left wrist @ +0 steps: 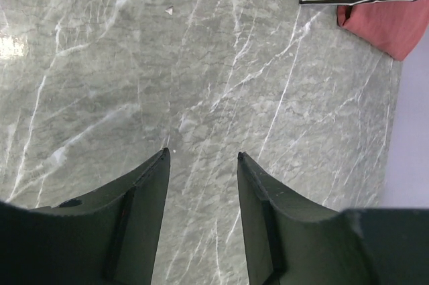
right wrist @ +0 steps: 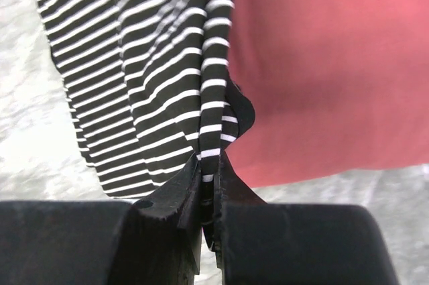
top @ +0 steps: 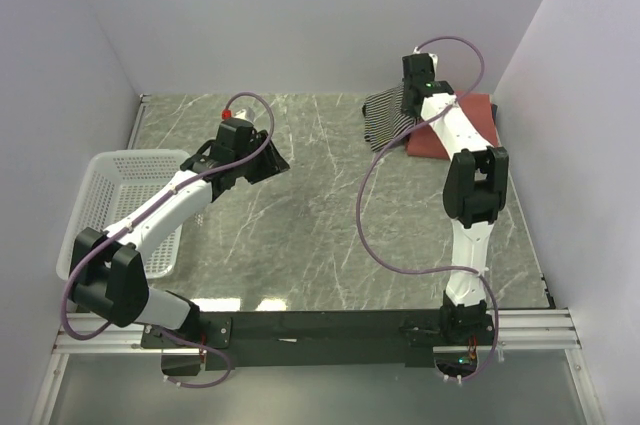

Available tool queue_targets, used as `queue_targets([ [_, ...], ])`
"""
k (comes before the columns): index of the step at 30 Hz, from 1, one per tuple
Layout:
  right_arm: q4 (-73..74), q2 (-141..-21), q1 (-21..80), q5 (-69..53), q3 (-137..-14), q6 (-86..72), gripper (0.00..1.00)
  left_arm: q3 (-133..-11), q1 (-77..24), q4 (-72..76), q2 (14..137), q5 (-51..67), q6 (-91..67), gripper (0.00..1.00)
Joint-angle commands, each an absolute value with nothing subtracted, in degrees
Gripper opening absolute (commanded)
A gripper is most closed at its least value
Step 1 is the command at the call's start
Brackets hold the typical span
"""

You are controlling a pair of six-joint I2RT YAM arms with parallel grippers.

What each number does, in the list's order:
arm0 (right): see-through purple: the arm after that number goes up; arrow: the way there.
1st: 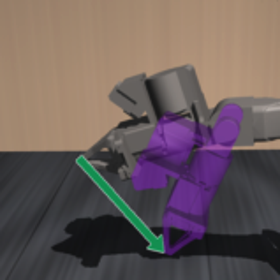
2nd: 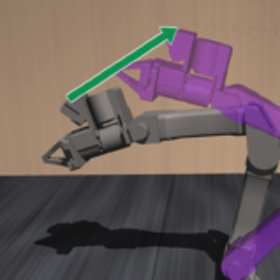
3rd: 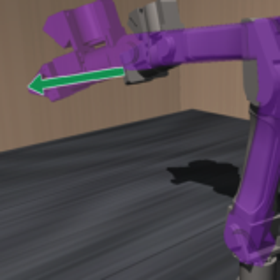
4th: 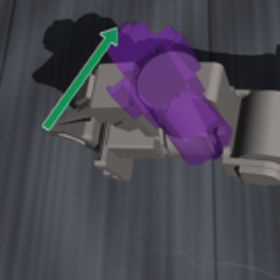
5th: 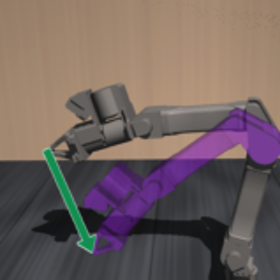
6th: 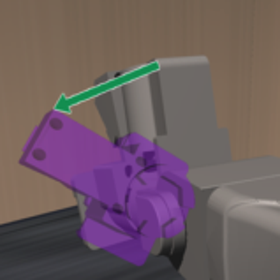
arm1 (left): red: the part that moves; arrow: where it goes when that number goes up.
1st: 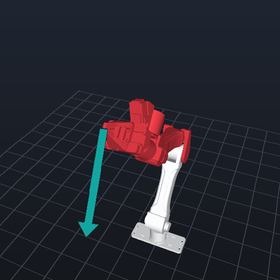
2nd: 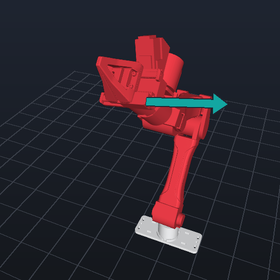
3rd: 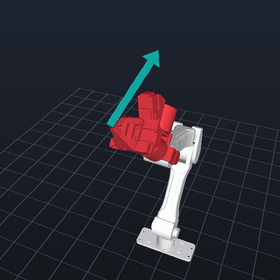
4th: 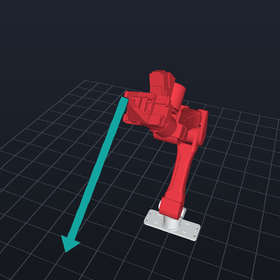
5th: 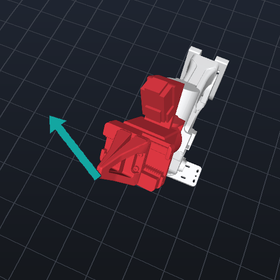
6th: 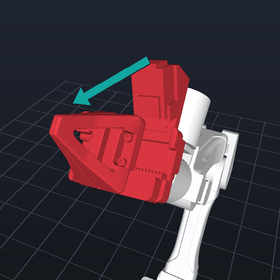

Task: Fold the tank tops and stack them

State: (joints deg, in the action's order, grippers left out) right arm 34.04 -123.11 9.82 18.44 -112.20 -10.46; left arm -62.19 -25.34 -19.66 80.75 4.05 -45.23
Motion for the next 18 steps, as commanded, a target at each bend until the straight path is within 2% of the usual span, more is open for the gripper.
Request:
queue_targets([
  [1, 34.2, -121.2, 9.3, 22.4, -113.5, -6.6, 0.00, -62.2, -25.6, -19.2, 78.7, 5.9, -43.9, 0.50],
  [18, 33.0, -117.3, 6.2, 30.1, -116.2, 2.2, 0.00, -63.4, -25.6, -19.2, 81.5, 8.0, -43.5, 0.50],
])
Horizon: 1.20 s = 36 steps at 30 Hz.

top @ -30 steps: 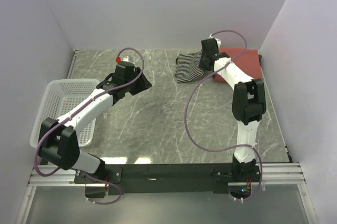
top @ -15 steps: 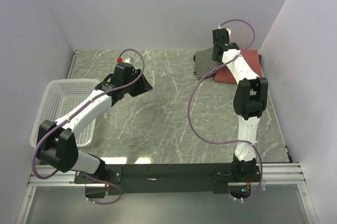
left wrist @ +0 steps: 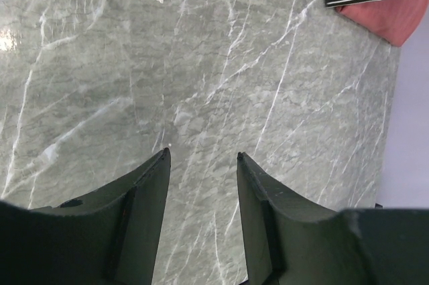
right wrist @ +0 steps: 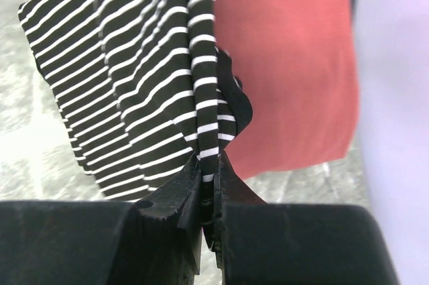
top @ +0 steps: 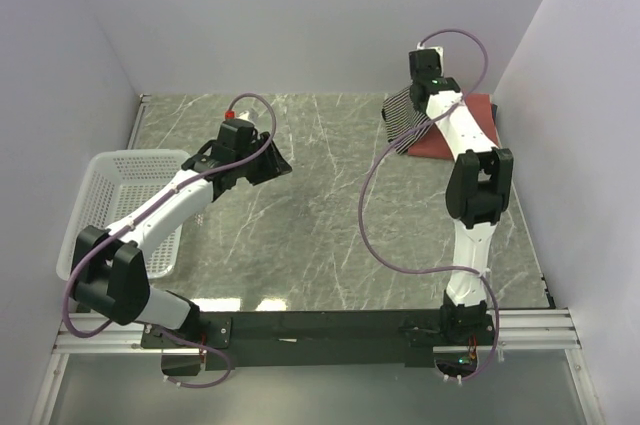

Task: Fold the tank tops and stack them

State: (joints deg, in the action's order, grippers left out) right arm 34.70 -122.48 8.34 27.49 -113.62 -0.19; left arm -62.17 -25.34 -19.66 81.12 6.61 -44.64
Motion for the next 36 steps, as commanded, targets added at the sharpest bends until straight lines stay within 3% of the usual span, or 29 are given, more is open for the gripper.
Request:
queue_targets([
  [1, 33.0, -117.2, 5.8, 30.1, -115.8, 2.2, 0.00, -63.5, -25.6, -19.2, 81.6, 7.9, -43.4, 0.50],
  [10, 33.0, -117.2, -1.7, 25.7, -112.2, -3.2, 0.00, -65.0, -25.6, -20.0, 84.4, 8.8, -42.9, 0.50],
  [12, 33.5, -117.9, -3.2, 25.0, -111.1, -4.9, 0.16, -64.9, -25.6, -19.8, 84.7, 9.1, -42.9, 0.50],
  [15, 34.3, -118.7, -5.4, 23.4, -108.5, -9.5, 0.55, -64.8, -25.6, -19.5, 85.3, 9.7, -43.1, 0.50],
  [20, 32.1, -112.4, -6.2, 20.0, -101.2, -16.4, 0.86, -65.0, -25.6, -20.2, 84.9, 9.1, -42.8, 0.50],
  [28, 23.8, -92.9, -2.0, 12.9, -80.8, -22.8, 0.89, -62.8, -25.6, -19.6, 82.2, 7.8, -42.7, 0.50],
  [36, 14.6, -69.1, 17.8, 13.0, -55.7, -28.4, 0.91, -58.3, -26.4, -18.7, 76.3, 6.2, -41.7, 0.51],
])
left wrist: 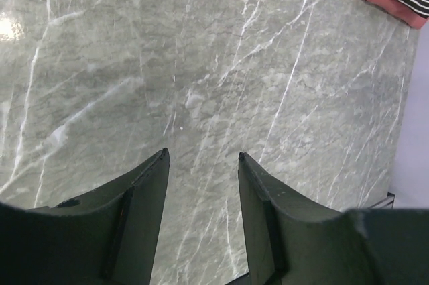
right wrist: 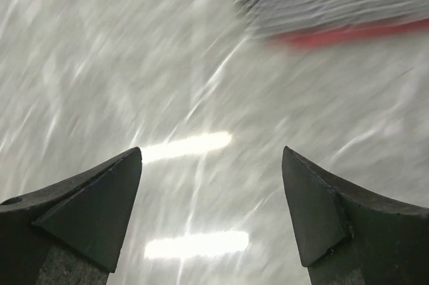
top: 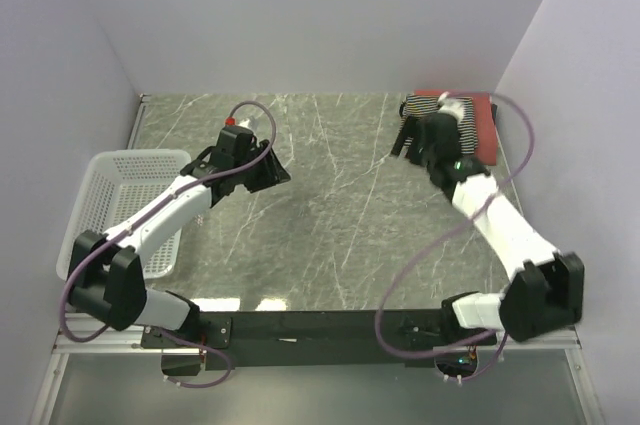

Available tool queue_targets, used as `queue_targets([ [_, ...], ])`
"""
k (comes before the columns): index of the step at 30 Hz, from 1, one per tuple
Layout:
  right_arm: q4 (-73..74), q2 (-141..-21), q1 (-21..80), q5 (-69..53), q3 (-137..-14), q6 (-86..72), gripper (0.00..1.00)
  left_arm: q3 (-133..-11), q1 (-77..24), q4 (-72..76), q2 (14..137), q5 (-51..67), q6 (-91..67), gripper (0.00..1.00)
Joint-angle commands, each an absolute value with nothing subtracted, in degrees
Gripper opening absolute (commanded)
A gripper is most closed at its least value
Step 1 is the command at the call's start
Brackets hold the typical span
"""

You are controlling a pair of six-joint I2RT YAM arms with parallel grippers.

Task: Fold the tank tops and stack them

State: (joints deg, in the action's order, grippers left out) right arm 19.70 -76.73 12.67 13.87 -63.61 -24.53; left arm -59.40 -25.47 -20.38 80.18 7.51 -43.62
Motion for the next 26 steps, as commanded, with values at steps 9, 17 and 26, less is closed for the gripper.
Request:
queue_targets([
  [9, 13.6, -46.8, 27.5, 7.3, -39.5, -33.1, 0.93, -47.0, -31.5, -16.4, 64.8, 0.2, -40.5, 0.52],
  [17, 18.1, -35.8, 27.5, 11.2, -36.3, -33.6, 0.93, -41.8, -32.2, -15.7, 58.7, -3.3, -41.6, 0.52],
  [26, 17.9, -34.7, 27.5, 12.7, -35.9, -34.4, 0.94, -42.6, -32.3, -17.5, 56.4, -4.3, -41.1, 0.52],
])
